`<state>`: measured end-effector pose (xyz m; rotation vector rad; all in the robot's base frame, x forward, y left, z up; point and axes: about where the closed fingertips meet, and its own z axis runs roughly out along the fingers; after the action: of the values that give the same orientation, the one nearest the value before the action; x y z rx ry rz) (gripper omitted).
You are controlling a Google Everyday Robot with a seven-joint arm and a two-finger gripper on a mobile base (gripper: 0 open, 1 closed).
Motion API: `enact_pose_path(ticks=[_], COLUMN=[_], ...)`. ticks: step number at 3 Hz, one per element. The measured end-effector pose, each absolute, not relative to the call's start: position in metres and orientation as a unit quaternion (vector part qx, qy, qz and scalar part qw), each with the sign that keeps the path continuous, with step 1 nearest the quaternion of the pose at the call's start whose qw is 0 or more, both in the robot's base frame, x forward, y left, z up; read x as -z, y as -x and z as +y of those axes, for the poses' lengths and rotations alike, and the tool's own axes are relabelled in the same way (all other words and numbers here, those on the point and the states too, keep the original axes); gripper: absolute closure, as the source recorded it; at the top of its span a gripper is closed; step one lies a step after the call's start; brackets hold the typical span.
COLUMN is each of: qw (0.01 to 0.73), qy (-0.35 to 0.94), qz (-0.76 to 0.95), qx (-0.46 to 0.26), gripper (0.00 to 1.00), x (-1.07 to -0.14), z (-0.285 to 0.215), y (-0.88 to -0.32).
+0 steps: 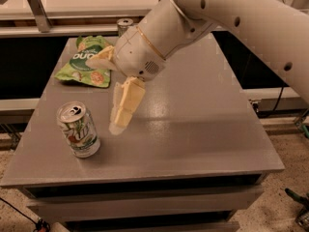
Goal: Pick 7up can
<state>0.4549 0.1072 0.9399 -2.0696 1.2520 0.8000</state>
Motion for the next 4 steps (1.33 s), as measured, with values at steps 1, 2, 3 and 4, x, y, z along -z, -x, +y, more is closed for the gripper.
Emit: enact_pose_path(ticks=[1,2,3,4], qw=[0.254,0.22,0.205,0.175], qy=[0.798,0.809,0.813,0.813], qz=[0.442,0.437,0.433,0.434], qx=[-0.322,-0.326,-0.33,-0.347], gripper=[0.0,0.18,0.41,0.65], x=[-0.93,-0.913,-0.913,-0.922], z=[0.12,0.131,0.152,0.171], y=[-0.433,-0.42,-0.412,-0.403])
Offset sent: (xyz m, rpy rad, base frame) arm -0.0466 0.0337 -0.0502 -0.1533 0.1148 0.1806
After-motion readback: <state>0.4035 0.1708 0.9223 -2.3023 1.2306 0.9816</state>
